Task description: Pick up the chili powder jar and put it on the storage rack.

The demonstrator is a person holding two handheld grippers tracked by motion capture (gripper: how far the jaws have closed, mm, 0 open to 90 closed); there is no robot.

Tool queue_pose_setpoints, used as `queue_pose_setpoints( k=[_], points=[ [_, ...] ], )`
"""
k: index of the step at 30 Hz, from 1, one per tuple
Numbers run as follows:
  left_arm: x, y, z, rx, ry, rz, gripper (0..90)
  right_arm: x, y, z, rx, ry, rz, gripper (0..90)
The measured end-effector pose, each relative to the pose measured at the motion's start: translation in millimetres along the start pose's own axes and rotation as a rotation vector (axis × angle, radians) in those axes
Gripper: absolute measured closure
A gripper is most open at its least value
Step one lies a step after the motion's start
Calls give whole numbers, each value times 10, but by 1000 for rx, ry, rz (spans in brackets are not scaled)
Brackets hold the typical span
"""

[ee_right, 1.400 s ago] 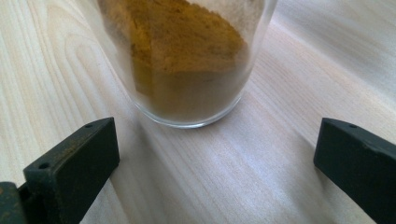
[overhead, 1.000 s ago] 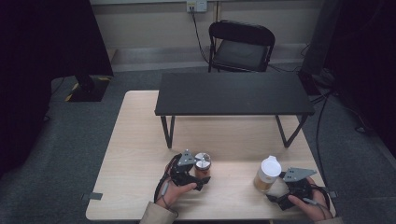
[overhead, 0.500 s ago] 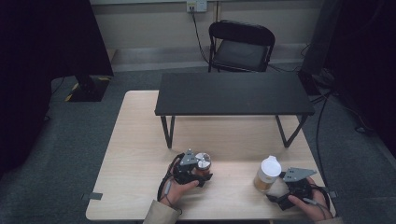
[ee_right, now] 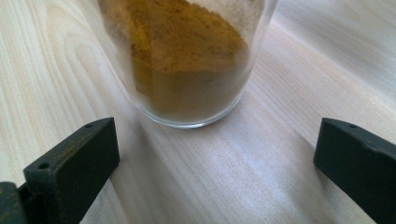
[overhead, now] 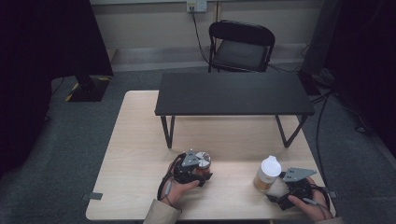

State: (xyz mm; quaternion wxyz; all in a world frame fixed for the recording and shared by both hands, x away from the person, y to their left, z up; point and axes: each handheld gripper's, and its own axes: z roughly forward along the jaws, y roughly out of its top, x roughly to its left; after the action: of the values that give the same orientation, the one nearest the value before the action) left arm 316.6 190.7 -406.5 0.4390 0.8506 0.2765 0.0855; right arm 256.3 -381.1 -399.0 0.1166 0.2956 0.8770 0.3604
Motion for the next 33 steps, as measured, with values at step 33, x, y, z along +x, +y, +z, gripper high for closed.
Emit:
queue_pose_setpoints(
  k=[33],
  points=[
    [119, 545, -347, -17, -36, -5, 305, 0, 0, 0, 0, 0, 0, 0]
  ],
)
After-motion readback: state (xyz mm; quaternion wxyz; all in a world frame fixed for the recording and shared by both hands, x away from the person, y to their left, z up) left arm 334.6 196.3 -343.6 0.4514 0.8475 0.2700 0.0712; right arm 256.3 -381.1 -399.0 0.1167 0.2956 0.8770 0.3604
